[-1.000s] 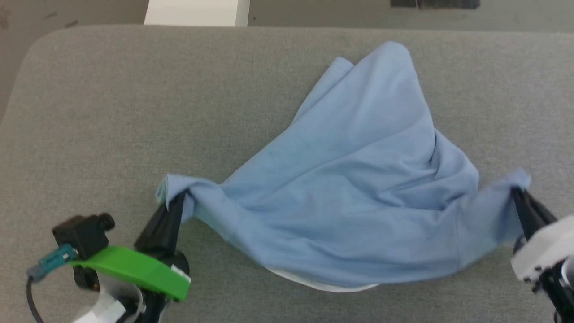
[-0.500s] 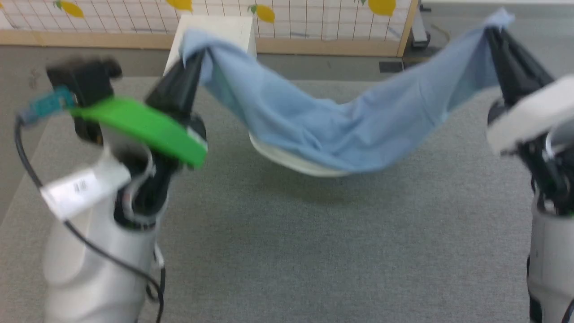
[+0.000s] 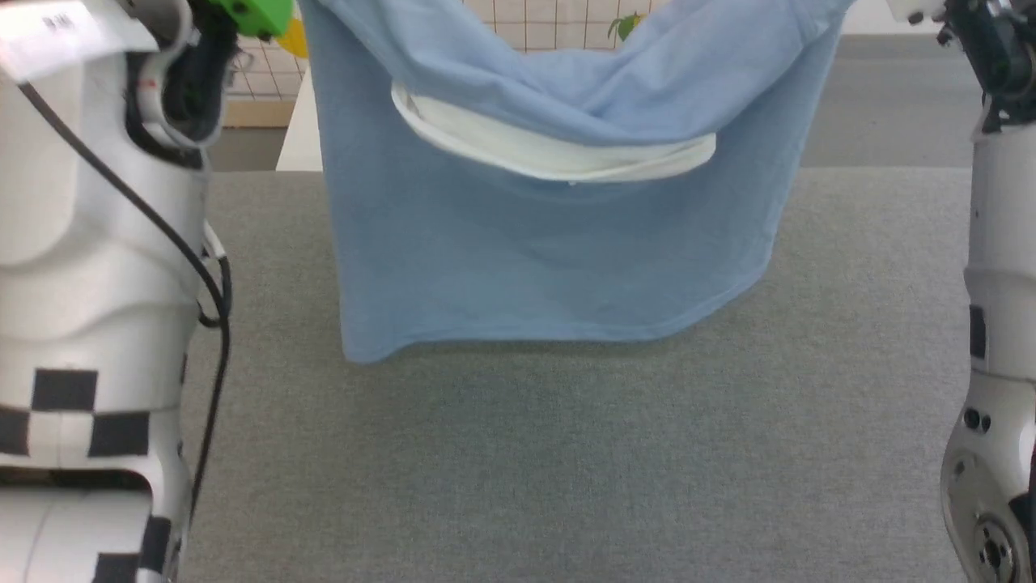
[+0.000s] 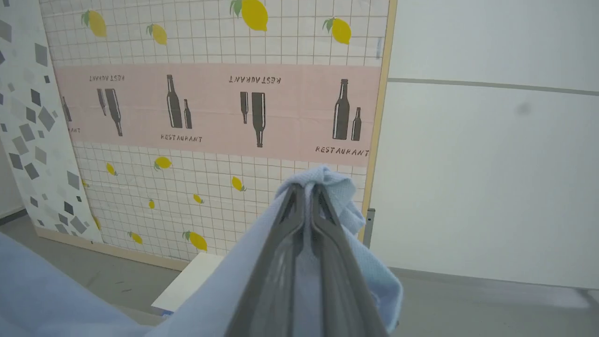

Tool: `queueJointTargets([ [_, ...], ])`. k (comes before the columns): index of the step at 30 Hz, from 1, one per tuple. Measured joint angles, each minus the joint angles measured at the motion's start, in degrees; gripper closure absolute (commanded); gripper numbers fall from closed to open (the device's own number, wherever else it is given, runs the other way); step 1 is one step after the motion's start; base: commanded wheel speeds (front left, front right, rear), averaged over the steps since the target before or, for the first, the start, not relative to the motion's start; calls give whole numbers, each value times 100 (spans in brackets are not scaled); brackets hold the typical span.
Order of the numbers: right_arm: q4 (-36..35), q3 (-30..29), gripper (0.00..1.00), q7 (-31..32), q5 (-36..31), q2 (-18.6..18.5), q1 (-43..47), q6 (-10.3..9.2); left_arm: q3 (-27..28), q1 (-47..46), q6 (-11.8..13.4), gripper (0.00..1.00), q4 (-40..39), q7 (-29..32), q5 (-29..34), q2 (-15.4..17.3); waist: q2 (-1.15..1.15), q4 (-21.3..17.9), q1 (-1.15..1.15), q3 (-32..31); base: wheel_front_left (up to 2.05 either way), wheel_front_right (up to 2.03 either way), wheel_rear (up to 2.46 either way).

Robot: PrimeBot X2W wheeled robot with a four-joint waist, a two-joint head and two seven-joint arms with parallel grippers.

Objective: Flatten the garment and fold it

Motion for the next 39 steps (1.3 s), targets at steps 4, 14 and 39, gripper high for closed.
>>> queueJointTargets([
  [4, 448, 125, 100, 1, -271, -54, -439, 1, 27, -369, 40, 100, 281, 129, 12, 89, 0, -34, 0, 209, 0, 0, 0],
  [14, 925, 208, 100, -423, -1095, -31, -1909, 1, 342, -1744, 210, 100, 285, -461, 9, 32, 0, -110, 0, 1168, 0, 0, 0],
  [39, 2275, 638, 100, -2039, -2106, -731, -2609, 1, 103, -2138, -563, 100, 1080, -2268, -1127, -160, 0, 267, 1, 3286, 0, 0, 0],
])
